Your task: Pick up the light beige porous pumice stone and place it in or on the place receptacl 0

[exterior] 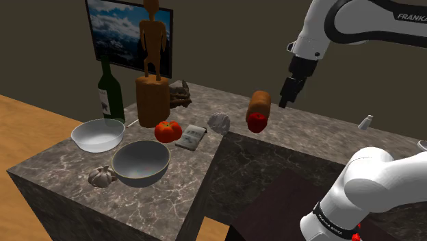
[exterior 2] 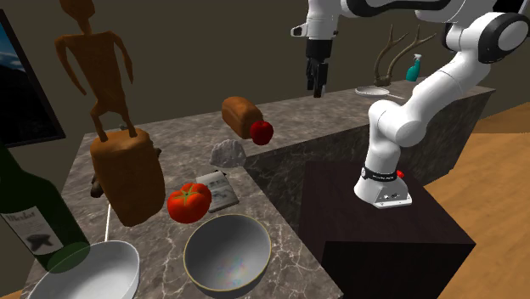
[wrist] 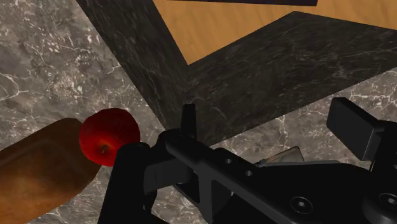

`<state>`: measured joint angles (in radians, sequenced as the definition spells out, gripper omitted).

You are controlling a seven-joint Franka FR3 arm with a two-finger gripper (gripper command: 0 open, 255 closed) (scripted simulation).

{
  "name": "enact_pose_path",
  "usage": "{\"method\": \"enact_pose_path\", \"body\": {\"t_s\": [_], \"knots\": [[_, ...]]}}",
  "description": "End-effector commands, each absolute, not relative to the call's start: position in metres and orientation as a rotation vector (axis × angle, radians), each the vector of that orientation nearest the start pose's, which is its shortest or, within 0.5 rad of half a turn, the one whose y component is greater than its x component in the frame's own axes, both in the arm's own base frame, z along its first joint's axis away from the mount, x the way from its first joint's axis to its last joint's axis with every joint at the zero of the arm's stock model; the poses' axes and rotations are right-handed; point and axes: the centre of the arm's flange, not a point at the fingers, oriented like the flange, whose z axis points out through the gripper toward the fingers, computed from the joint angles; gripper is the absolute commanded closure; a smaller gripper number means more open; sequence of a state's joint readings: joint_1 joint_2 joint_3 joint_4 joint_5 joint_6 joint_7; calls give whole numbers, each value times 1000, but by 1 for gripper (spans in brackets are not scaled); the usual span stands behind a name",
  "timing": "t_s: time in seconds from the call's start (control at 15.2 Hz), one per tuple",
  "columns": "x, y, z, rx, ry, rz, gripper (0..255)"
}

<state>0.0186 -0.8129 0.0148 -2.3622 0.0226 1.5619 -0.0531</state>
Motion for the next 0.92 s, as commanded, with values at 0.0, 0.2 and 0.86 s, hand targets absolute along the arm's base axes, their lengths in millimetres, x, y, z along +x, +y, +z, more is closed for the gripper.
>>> {"method": "enact_pose_path", "body": {"t_s": [0.0, 0.2, 0.86], "knots": [[298, 14, 595, -3127, -129, -20, 0], [331, 8, 575, -3117, -114, -31, 0], [442, -12, 510, -3080, -65, -66, 0]]}}
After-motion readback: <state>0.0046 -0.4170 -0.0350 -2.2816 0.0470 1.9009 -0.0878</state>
